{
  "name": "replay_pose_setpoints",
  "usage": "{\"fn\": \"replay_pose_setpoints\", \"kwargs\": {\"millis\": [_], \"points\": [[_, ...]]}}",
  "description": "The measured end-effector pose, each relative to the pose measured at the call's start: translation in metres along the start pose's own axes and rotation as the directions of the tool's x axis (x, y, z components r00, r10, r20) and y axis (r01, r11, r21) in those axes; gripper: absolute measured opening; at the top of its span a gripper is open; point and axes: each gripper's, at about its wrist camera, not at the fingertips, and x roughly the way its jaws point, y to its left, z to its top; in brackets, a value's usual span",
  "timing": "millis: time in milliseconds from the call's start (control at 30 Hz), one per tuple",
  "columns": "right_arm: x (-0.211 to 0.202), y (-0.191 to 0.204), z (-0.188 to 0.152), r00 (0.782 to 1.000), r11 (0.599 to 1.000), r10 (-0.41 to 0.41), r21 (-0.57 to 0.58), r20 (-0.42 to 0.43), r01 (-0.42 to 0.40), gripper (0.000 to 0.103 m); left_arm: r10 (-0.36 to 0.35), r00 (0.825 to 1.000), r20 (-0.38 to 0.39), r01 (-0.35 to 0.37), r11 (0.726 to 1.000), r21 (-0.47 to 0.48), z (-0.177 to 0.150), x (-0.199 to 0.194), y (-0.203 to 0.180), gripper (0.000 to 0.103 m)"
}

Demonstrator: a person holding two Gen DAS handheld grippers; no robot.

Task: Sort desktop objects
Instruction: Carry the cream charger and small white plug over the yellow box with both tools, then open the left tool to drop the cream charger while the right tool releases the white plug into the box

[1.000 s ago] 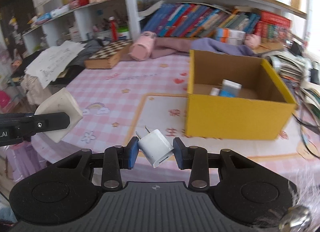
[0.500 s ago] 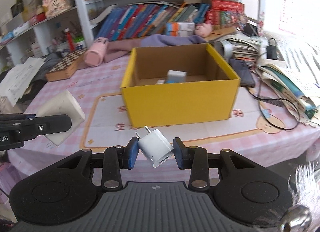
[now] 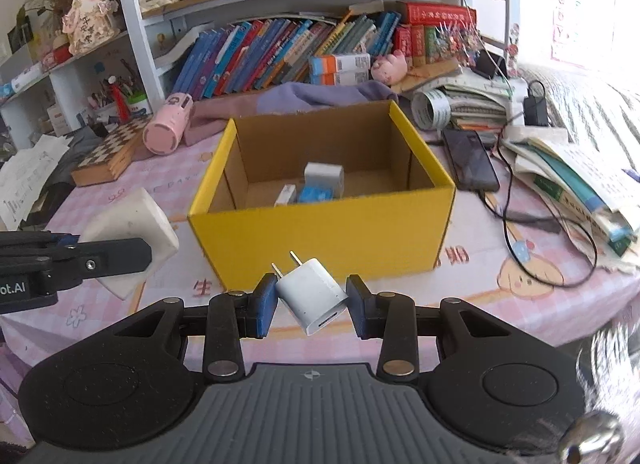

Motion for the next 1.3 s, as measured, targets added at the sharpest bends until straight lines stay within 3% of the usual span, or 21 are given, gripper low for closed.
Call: {"fn": "replay_pose_setpoints", "kwargs": {"millis": [700,1033,1300], "points": [[0.089,-0.055,0.084,0.993,0.982,0.118,-0.153,0.026,-0.112,0.035,0.153,0.988,0.001,-0.153,0.987,-0.054,0.053,0.09,-0.004,0.021],[0.163,-0.051,0.12,0.984,0.951,0.161,-0.254,-0.076,-0.175,0.035,0.246,0.965,-0.093,-0.251,0.967,-0.042,0.061,0.145,0.0,0.021],[0.214,-0.041,0.136,0.962,0.929,0.181,-0.286,-0.203,-0.235,0.035,0.266,0.943,-0.202,-0.271,0.963,0.003,0.057,0.186,0.0,0.021]]}}
